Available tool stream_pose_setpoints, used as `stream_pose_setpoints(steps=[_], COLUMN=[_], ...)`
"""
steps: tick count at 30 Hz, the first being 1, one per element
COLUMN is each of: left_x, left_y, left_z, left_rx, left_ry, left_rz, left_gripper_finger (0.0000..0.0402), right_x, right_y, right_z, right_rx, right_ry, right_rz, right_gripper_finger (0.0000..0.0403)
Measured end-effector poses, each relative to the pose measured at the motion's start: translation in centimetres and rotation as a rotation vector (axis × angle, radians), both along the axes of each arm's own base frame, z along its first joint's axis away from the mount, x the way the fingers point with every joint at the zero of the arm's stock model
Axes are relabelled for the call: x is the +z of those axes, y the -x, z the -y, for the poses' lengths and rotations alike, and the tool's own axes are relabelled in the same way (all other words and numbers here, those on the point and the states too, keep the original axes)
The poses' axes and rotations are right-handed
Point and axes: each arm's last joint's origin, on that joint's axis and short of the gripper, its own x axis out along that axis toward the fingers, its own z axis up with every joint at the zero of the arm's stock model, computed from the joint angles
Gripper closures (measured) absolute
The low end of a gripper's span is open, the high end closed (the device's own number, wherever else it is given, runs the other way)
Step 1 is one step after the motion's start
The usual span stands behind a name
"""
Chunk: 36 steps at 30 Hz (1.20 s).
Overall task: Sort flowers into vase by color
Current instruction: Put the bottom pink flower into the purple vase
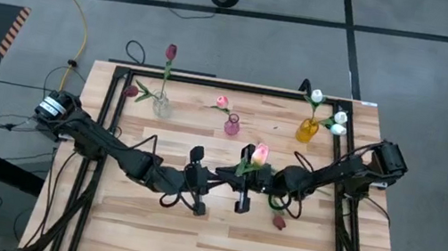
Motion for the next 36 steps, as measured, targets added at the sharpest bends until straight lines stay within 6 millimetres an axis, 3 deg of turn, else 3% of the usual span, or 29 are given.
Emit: stream_pose_setpoints(steps=[13, 19, 29, 36], left_x=[-0.2, -0.3, -0.3, -0.3], left_y=[0.5, 0.5, 0.5, 0.5], left_z=[0.7, 0.7, 0.7, 0.8], left_rx=[0.027, 0.027, 0.026, 0.003], left_ry=[-0.015, -0.016, -0.016, -0.008], left_rz=[-0.024, -0.027, -0.027, -0.030], left_gripper_finger=[0.0401, 0.0401, 0.0401, 0.0400], right_x=[1.9, 3.0, 4.0, 3.9], right_y=[1.8, 3.1, 4.1, 4.0], right_z=[0.0, -0.5, -0.5, -0.4], right_rx=[0.015, 0.045, 0.054, 0.051], right_ry=[0.075, 0.087, 0.093, 0.096], right_rz=[-0.252, -0.274, -0.289, -0.298], right_gripper_finger=[0.0255, 0.0235, 0.0252, 0.0315])
